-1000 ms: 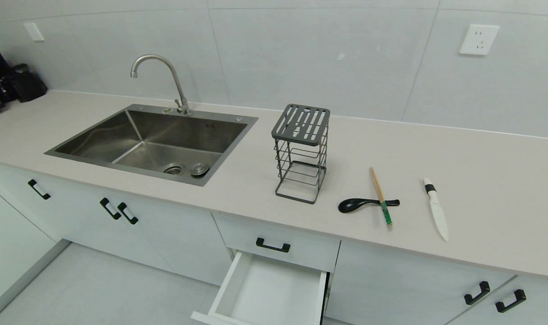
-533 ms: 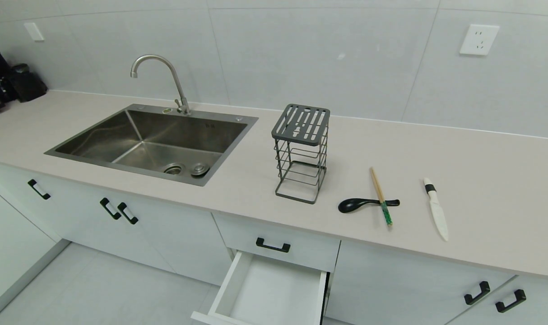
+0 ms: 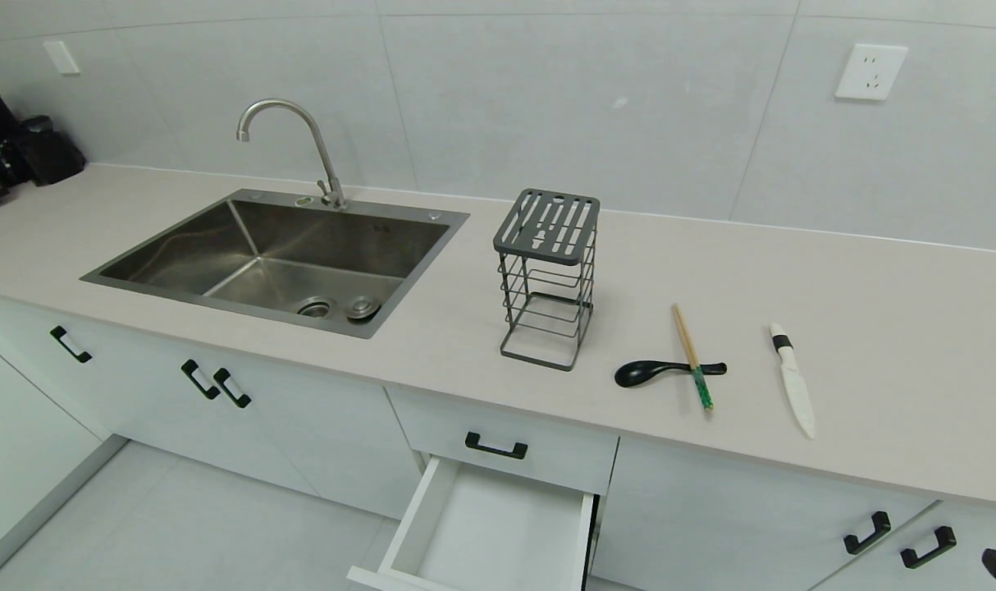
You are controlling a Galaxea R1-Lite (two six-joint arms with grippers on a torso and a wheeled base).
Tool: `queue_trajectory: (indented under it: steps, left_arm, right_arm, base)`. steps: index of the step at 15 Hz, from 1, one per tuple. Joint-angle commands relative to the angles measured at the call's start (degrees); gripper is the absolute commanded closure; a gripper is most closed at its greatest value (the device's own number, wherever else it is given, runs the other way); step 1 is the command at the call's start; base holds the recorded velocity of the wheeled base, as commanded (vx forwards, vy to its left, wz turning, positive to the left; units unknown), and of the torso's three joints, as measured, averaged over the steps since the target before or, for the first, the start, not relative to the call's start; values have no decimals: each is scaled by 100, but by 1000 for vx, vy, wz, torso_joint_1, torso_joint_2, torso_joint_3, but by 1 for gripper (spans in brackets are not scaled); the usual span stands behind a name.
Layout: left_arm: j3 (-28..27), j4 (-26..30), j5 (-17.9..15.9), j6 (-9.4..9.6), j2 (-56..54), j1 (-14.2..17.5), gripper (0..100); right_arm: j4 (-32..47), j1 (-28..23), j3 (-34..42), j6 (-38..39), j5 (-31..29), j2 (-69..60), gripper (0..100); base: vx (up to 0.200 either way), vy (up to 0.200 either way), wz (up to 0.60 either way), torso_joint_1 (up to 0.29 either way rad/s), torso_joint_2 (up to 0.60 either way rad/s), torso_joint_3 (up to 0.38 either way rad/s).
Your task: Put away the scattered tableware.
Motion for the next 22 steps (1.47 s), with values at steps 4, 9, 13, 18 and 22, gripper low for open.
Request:
queue_trajectory:
  steps: [4,9,13,18,22]
  left_arm:
    - [1,-1,1,-2,7,9,0]
    - [1,7,1,-2,7,0,0]
    - [1,-1,1,-2,7,0,0]
    - [1,7,1,-2,7,0,0]
    - [1,7,1,-2,7,0,0]
  right_arm:
    - [-908,264,-380,-34,-25,2389,0]
    - [-2156,1143,-951,27,-614,4489,0]
    - [-2200,1275,-1188,18,-966,4973,0]
    - [-2218,1275,-1557,36,-1502,5254,0]
    - [-2376,1257,-1637,-201,-1581,5702,0]
  base:
    - [0,0,0,0,0,0]
    - [0,0,0,0,0,0]
    - [0,0,0,0,0,0]
    - [0,0,0,0,0,0]
    - [0,0,0,0,0,0]
